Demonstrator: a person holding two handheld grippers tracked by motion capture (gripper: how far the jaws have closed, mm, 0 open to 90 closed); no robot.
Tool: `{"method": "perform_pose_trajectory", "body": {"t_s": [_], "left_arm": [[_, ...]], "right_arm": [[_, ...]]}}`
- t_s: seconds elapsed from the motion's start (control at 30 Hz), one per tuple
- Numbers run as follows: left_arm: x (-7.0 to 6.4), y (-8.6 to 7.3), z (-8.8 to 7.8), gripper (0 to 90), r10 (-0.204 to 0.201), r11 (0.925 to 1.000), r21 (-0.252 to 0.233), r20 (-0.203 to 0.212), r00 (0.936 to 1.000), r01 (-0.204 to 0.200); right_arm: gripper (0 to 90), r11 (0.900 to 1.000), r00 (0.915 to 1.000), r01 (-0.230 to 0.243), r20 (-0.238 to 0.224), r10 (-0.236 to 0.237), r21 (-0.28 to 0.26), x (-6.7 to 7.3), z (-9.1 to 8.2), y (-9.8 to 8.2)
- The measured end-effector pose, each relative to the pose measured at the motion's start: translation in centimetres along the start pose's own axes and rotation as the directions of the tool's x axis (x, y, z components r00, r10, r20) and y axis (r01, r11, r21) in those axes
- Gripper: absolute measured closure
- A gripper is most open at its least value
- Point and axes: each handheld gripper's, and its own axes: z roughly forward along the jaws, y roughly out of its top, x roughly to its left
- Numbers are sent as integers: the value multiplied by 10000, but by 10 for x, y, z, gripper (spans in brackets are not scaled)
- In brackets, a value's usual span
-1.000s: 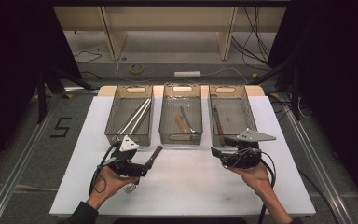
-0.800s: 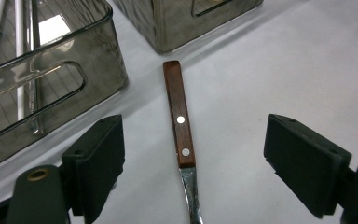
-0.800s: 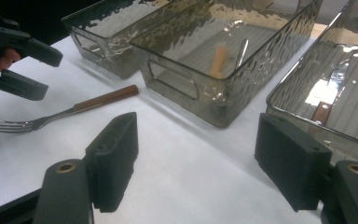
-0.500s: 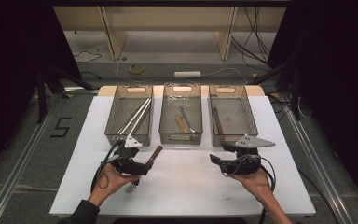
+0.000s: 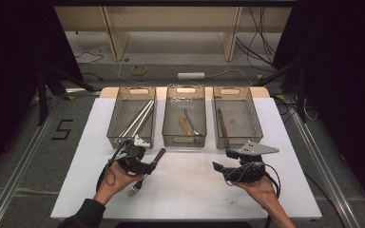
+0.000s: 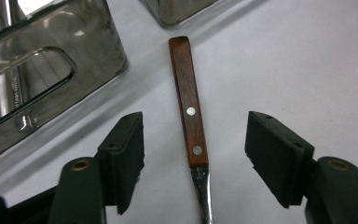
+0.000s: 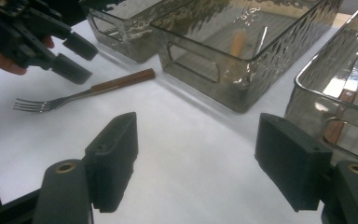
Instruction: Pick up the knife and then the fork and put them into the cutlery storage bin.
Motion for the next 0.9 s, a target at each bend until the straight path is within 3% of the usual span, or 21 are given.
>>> {"method": "perform_pose_trajectory", "body": {"t_s": [0.47, 0.9], "left_arm": [[-5, 5, 22, 573, 259, 9929, 1165, 41, 9997, -262], [-6, 4, 28, 673, 360, 9874, 1541, -9, 9994, -354]], "right_arm": [[308, 9999, 9998, 91, -173, -90, 48, 6, -2, -2], [309, 9999, 9997, 143, -201, -142, 46, 7, -2, -3]]}}
